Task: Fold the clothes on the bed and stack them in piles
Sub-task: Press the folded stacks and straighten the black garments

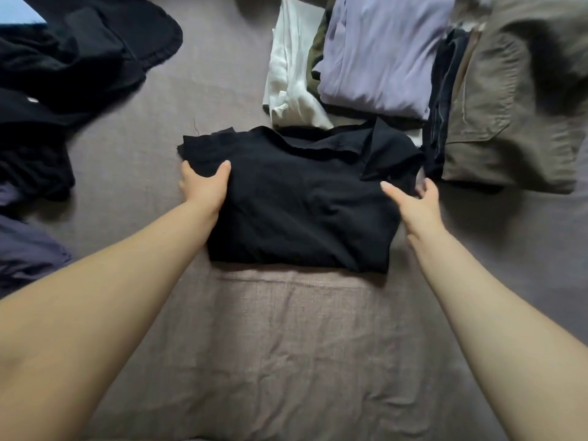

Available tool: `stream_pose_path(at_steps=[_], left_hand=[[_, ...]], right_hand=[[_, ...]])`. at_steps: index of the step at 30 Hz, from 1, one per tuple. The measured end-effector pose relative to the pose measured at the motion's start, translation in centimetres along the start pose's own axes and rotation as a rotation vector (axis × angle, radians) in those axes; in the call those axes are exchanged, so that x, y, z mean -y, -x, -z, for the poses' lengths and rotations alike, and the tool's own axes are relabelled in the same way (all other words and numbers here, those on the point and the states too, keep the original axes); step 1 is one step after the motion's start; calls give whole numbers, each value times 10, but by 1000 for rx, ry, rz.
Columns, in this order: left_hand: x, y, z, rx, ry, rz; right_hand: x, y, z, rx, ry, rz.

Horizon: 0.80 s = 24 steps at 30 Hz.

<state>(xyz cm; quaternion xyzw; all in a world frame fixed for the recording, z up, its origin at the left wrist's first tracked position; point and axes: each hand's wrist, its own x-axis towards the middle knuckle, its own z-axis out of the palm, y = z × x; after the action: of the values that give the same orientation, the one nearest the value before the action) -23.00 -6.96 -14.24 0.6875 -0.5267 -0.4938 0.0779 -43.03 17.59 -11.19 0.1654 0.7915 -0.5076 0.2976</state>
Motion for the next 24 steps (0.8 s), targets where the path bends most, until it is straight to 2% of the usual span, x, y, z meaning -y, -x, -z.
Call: stream_pose_path(at_steps=[2,4,6,9,12,15,19,21,24], left_hand=[[-4,-7,0,36,83,42],[-6,-16,1,46,34,53],[-9,-21,2,126,-6,19],[-10,-10,11,270,81,31],[5,15,35,388,197,163],[33,44,62,544,116,343],[83,84,83,613,58,535],[103,98,89,625,70,561],[111,111,92,579,91,496]], right_hand=[[0,-8,-12,-28,102,-4],[7,-14,-25,-47,124,-47],[12,-21,-33,-68,138,-91],[5,-21,-27,12,106,-152],[-11,-2,1,104,85,-270],[-33,27,36,162,176,-402],[-68,70,73,232,184,-563],[-81,86,84,269,171,-543],[-87,98,92,309,135,-427]])
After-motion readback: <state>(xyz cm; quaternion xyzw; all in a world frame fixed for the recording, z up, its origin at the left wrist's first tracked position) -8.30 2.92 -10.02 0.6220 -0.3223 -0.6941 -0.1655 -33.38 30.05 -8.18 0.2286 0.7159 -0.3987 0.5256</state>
